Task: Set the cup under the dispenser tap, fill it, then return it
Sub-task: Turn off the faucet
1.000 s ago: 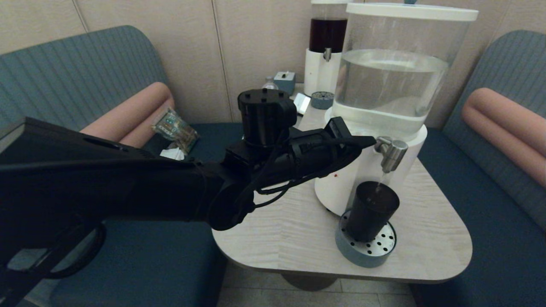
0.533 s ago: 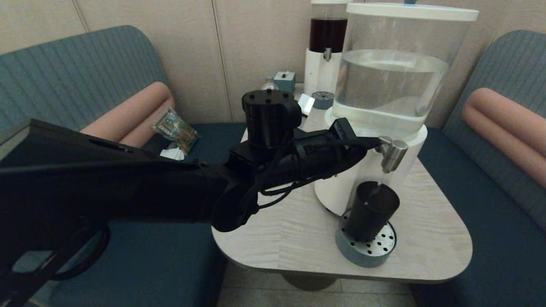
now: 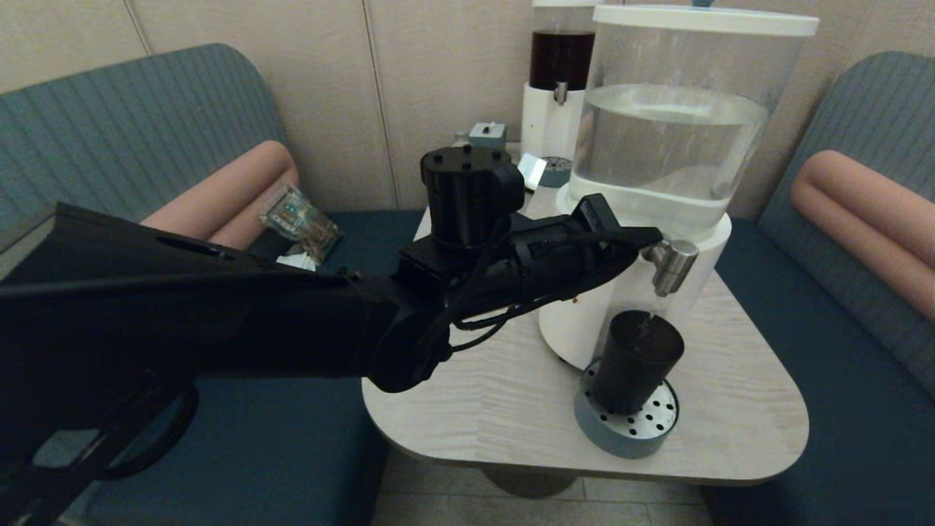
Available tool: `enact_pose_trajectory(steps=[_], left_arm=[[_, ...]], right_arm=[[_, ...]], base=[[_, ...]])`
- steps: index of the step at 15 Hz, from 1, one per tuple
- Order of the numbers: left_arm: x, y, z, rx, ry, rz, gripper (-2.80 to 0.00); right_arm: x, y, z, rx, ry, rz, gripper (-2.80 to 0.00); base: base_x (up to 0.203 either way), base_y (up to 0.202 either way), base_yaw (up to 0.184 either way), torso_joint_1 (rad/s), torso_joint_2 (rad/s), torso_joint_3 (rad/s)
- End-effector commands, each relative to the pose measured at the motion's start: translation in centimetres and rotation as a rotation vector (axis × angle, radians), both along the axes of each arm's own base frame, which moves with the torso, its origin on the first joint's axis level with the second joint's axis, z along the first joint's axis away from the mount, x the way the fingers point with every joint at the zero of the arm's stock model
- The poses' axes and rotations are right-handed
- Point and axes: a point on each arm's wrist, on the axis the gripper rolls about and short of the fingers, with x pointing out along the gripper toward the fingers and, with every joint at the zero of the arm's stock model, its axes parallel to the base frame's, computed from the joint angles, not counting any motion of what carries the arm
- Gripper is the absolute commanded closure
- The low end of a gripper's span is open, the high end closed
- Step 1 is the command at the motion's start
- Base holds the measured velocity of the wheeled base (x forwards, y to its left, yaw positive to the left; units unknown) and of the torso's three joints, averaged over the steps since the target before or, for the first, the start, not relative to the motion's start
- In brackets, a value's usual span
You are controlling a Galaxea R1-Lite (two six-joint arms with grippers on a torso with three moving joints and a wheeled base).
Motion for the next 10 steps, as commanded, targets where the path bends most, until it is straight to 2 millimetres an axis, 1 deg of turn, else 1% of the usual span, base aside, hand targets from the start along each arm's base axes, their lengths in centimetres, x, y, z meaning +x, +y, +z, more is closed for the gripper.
enact_pose_trajectory(steps=[1, 4, 7, 10], left_arm=[[0.28, -0.25, -0.23, -0.003, 0.003, -0.002, 0.00], [0.32, -0.29, -0.68, 0.003, 0.010, -0.002, 0.00], [-0.01, 0.04, -0.39, 0.003, 0.013, 0.001, 0.00], [-0.05, 0.08, -0.54, 0.006, 0.015, 0.001, 0.00]], right_arm=[[0.12, 0.00, -0.41, -0.001, 0.015, -0.001, 0.00], [0.12, 0.00, -0.41, -0.001, 0.015, 0.000, 0.00], [0.11, 0.00, -0.37, -0.001, 0.014, 0.000, 0.00], [0.11, 0.00, -0.37, -0.001, 0.014, 0.000, 0.00]], base=[[0.000, 0.000, 0.000, 0.000, 0.00, 0.000], [0.000, 0.000, 0.000, 0.000, 0.00, 0.000], [0.000, 0.000, 0.000, 0.000, 0.00, 0.000], [0.000, 0.000, 0.000, 0.000, 0.00, 0.000]])
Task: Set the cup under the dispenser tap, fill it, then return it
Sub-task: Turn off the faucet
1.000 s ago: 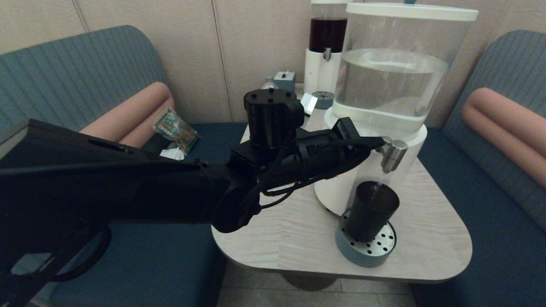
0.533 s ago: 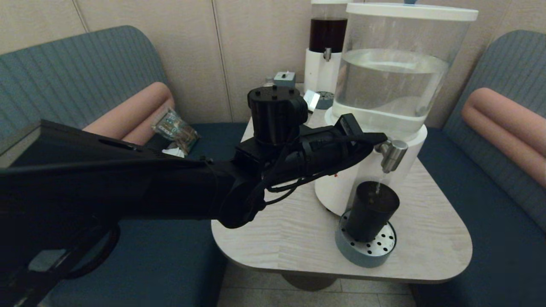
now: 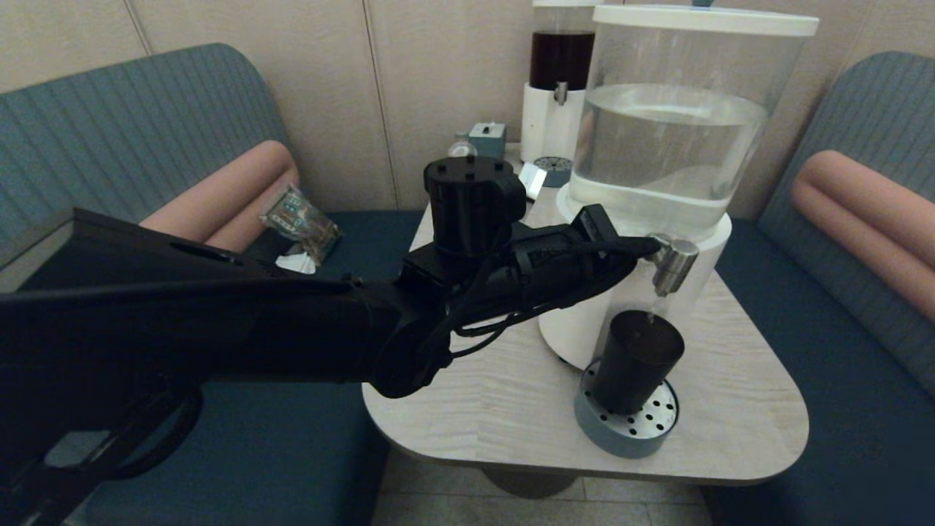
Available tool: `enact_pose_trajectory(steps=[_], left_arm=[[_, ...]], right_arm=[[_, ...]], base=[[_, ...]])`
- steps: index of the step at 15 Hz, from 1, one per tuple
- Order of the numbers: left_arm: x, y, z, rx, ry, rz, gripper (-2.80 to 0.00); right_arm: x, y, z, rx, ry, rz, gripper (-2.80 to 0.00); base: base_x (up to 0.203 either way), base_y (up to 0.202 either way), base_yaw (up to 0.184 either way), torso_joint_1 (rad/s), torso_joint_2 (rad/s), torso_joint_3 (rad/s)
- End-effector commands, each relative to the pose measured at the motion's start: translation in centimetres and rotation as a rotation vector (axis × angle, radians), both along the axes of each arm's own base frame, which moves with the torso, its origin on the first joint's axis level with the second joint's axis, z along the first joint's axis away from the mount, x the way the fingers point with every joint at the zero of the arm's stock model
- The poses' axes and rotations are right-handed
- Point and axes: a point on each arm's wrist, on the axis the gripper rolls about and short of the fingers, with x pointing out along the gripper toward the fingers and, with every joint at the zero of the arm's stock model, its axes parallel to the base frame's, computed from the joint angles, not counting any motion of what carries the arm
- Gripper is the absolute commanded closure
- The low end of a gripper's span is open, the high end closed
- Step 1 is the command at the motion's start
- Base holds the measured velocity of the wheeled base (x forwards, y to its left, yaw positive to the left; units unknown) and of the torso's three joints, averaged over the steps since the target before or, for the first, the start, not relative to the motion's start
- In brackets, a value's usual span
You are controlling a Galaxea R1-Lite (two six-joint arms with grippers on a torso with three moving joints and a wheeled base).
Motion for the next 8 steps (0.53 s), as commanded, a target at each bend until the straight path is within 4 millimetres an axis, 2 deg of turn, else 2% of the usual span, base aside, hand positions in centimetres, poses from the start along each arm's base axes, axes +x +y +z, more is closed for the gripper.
enact_pose_trajectory(steps=[1, 8], left_arm=[[-0.03, 0.01, 0.18, -0.008, -0.003, -0.003, 0.00], [0.51, -0.50, -0.11, -0.011, -0.006, -0.003, 0.00]], right_arm=[[0.12, 0.00, -0.41, -0.001, 0.015, 0.001, 0.00], [0.11, 0.00, -0.38, -0.001, 0.014, 0.001, 0.00]], base=[[0.000, 0.000, 0.000, 0.000, 0.00, 0.000], [0.000, 0.000, 0.000, 0.000, 0.00, 0.000]])
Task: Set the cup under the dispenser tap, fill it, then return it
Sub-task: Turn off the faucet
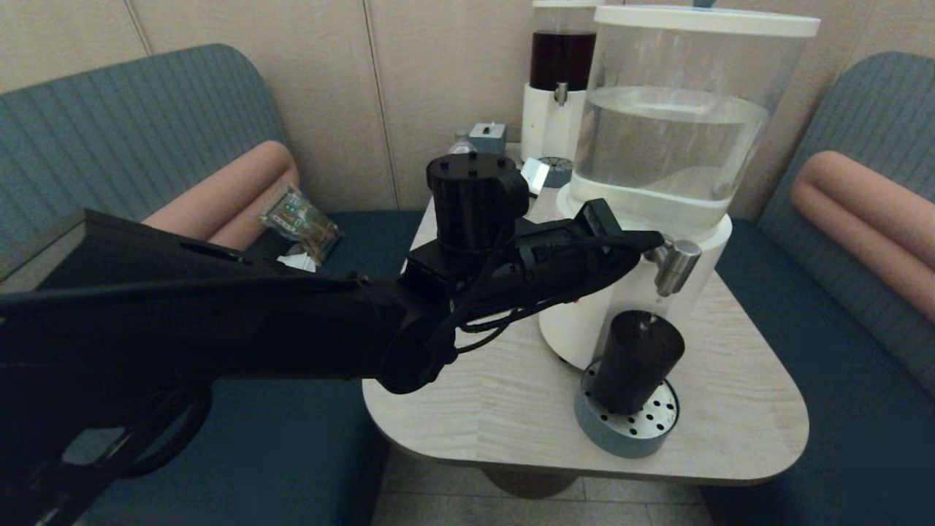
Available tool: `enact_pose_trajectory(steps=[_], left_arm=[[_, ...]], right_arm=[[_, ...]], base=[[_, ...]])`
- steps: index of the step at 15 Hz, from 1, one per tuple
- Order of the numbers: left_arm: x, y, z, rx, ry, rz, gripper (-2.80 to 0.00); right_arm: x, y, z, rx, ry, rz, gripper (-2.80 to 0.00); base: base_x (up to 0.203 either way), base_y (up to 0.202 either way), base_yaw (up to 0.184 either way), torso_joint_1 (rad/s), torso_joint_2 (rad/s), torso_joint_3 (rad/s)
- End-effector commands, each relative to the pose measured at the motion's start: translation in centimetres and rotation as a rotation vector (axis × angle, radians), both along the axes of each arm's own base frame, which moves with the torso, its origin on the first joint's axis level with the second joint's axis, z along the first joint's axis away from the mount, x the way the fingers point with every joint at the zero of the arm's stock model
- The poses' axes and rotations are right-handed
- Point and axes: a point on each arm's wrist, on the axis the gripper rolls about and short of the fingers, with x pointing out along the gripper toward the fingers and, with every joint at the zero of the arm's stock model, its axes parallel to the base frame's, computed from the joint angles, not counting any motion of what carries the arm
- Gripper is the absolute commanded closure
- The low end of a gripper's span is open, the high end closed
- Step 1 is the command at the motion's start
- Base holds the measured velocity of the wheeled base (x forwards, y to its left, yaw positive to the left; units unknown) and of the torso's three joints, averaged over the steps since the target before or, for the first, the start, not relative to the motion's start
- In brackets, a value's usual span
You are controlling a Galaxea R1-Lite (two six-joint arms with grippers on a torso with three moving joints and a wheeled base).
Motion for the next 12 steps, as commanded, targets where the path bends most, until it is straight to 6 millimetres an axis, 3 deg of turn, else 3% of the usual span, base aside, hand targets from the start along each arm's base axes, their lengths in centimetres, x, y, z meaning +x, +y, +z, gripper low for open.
enact_pose_trajectory(steps=[1, 12], left_arm=[[0.2, -0.3, -0.4, 0.001, 0.009, -0.003, 0.00], [1.1, -1.3, -1.1, -0.003, 0.004, -0.008, 0.00]], right_arm=[[0.1, 0.0, -0.4, -0.001, 0.014, 0.000, 0.00], [0.1, 0.0, -0.4, -0.001, 0.015, 0.000, 0.00]], base=[[0.000, 0.000, 0.000, 0.000, 0.00, 0.000], [0.000, 0.000, 0.000, 0.000, 0.00, 0.000]])
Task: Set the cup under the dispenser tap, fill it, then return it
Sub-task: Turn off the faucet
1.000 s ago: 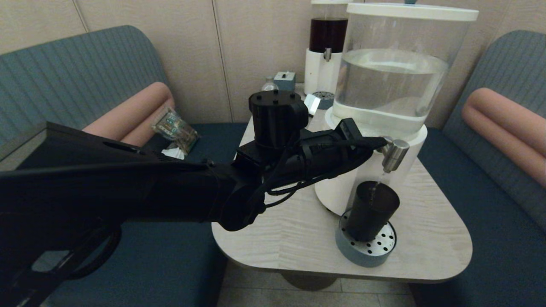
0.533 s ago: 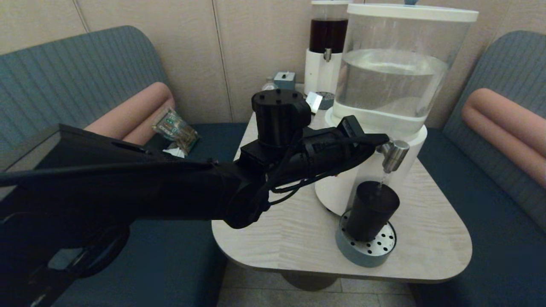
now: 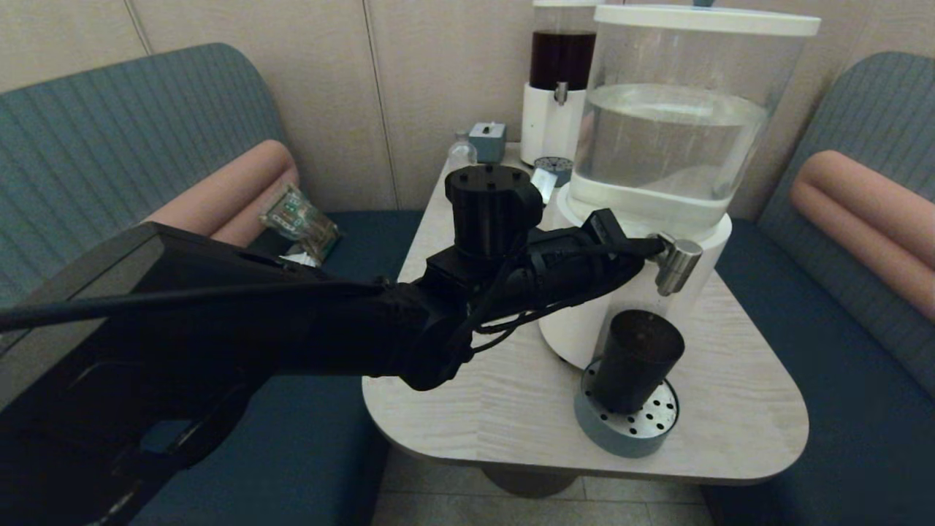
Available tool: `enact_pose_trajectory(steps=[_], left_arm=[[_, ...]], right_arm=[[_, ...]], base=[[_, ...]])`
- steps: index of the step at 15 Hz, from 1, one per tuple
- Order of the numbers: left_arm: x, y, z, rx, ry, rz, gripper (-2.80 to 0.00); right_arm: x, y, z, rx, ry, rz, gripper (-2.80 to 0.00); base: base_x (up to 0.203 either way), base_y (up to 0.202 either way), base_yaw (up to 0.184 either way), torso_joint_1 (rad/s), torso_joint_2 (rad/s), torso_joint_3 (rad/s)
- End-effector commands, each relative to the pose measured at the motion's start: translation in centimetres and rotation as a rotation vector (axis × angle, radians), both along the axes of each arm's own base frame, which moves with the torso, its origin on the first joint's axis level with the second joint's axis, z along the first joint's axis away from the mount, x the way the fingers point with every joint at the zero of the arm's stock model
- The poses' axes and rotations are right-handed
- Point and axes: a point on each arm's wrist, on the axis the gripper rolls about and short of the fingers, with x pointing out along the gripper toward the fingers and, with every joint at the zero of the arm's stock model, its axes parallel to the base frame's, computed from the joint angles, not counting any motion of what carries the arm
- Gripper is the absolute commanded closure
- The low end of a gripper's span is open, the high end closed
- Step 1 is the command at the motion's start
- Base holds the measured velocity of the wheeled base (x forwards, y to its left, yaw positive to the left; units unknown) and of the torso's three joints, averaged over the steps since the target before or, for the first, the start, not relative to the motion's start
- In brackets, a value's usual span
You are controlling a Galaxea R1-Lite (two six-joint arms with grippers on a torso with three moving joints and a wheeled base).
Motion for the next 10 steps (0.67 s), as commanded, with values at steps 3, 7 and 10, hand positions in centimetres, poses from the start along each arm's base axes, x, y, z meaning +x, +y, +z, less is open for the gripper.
enact_pose_trajectory(steps=[3, 7, 10], left_arm=[[0.12, -0.14, 0.23, -0.014, -0.009, -0.004, 0.00], [-0.10, -0.40, 0.47, -0.020, -0.014, -0.012, 0.00], [-0.35, -0.06, 0.24, -0.010, -0.004, -0.007, 0.00]], right_arm=[[0.12, 0.00, -0.40, -0.001, 0.015, 0.002, 0.00], [0.12, 0.00, -0.41, -0.001, 0.015, 0.002, 0.00], [0.11, 0.00, -0.38, -0.001, 0.014, 0.002, 0.00]], base=[[0.000, 0.000, 0.000, 0.000, 0.00, 0.000], [0.000, 0.000, 0.000, 0.000, 0.00, 0.000], [0.000, 0.000, 0.000, 0.000, 0.00, 0.000]])
